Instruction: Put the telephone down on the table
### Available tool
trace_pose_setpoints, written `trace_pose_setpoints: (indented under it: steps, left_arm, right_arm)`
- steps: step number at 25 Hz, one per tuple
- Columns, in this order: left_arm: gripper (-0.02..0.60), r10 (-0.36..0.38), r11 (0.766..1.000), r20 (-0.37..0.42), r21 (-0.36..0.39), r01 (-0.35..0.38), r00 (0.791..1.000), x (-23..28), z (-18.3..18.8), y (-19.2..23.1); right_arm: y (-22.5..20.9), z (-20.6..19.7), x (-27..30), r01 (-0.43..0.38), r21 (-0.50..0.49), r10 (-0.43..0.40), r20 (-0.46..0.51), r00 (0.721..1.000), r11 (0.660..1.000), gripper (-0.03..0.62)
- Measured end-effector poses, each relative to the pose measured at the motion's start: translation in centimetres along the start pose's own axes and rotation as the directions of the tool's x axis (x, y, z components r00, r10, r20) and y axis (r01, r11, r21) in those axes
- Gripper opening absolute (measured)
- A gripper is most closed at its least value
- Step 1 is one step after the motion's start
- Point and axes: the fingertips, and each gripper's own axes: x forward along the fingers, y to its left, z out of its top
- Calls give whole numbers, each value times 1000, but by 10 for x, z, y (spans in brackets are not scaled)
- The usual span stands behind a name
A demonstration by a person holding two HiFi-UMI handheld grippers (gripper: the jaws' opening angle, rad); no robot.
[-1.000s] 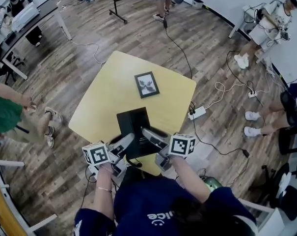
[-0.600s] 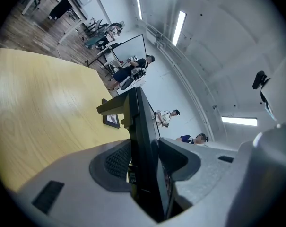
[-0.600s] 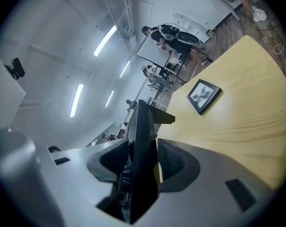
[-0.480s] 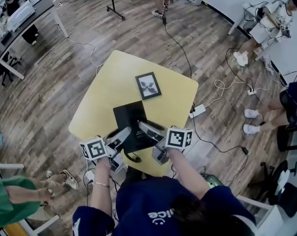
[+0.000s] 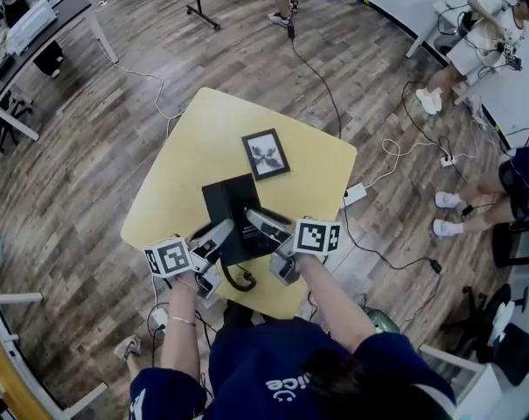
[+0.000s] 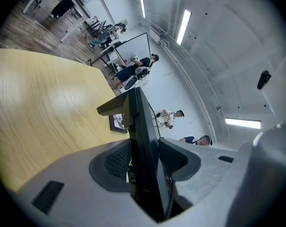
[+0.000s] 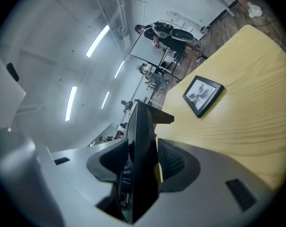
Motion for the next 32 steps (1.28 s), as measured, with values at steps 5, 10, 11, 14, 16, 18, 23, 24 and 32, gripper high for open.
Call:
trace_pose_setpoints:
  steps: [5,10,11,14,16,18,23,24,32]
  left_arm:
    - [183,15,1000,-12,-19,-15,1000,6,6,17]
    - [183,27,999,-18,-42,-28,999,14,14,33]
    - [183,30,998,-20,-46,-31,999,16,15,36]
    - [183,38,998,-23,-55,-40,999,22,14,45]
    - [183,42,997,-22,-64,-43,999,26,15,50]
    - [183,44,996,-23,-78,-45,999,29,16,57]
    - [183,45,994,-31,-97,-48,999,34,15,68]
    - [183,47,994,-36,-98,-50,998,34,14,70]
    - [183,59,994,-71,-84,-65,996,39,9,81]
  right_arm:
    - [-14,3,14,12,20,-12,-12,1000,1000,201]
    - [-28,9,27,29,35,-28,-20,999,999,202]
    - [-31,9,29,32,37,-31,-23,999,999,202]
    - [-40,11,32,44,43,-43,-27,999,998,202]
    - [-45,14,35,52,48,-51,-23,998,997,202]
    - [-51,15,38,64,51,-63,-26,998,997,202]
    - [-61,15,44,80,49,-78,-36,996,996,204]
    - [-63,14,44,83,52,-81,-38,996,995,204]
    - [-76,8,48,103,46,-100,-55,993,994,209]
